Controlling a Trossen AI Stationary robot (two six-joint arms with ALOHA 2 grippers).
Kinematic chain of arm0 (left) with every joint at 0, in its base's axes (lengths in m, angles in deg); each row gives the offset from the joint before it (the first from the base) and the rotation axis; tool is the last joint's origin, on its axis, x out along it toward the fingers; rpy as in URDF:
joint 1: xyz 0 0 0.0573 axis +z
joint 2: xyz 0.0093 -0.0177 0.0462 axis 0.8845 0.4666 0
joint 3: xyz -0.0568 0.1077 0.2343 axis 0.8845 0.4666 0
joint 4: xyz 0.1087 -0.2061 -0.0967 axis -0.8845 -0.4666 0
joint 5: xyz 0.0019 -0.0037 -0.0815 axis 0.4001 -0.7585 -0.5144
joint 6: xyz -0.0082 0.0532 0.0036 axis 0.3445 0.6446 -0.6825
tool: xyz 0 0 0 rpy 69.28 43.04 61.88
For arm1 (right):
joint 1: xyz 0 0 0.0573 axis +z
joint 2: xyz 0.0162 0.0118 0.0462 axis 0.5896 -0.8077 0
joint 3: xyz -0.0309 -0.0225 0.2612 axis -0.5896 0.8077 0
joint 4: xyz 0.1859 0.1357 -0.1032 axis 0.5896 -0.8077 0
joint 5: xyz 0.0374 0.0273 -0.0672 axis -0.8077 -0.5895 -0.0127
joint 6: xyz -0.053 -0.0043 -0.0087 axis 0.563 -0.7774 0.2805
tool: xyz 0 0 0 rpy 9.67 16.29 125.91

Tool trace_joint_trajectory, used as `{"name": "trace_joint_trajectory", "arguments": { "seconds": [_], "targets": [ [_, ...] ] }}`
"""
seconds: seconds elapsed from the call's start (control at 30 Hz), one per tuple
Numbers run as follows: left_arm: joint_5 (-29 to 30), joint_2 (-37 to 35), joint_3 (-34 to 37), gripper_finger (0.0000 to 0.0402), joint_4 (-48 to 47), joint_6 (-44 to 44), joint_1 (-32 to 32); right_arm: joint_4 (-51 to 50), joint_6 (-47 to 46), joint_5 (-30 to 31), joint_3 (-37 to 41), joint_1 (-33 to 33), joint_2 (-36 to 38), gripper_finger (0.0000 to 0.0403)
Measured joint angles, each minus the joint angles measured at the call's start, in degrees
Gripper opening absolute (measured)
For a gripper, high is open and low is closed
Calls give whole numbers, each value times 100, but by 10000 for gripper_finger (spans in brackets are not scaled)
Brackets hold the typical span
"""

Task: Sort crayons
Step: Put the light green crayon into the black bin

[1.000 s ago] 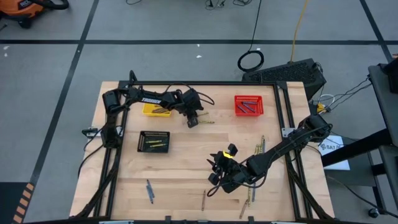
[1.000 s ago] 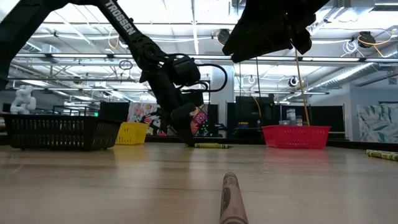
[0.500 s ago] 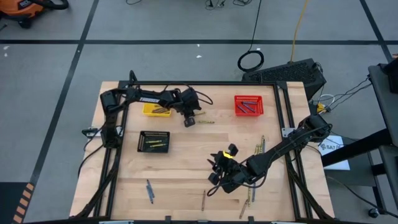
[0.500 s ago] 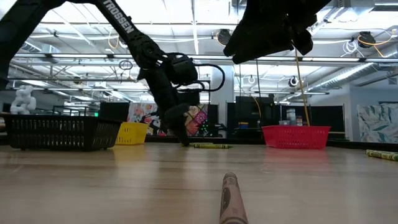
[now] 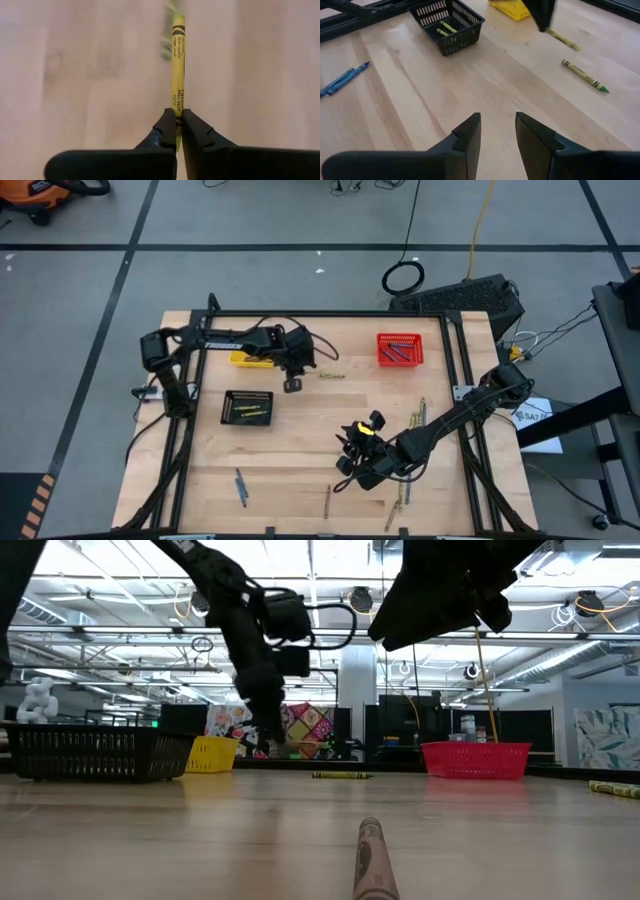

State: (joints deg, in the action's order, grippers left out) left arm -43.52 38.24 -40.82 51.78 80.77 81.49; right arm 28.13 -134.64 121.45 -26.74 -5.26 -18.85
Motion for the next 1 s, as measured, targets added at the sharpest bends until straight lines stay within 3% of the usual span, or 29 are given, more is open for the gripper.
{"name": "trace_joint_trajectory", "arguments": {
  "seconds": [0.53, 0.73, 1.0],
  "targets": [
    [-32, -1892, -7, 1, -1781, -424, -901, -59, 0, 9, 0, 1, 0, 110],
    [52, -2325, -7, 1, -2541, -662, -1193, -115, -140, 12, 0, 0, 0, 110],
    [140, -2558, 94, 1, -2821, -905, -1451, -111, -277, 12, 0, -1, 0, 110]
  ]
}}
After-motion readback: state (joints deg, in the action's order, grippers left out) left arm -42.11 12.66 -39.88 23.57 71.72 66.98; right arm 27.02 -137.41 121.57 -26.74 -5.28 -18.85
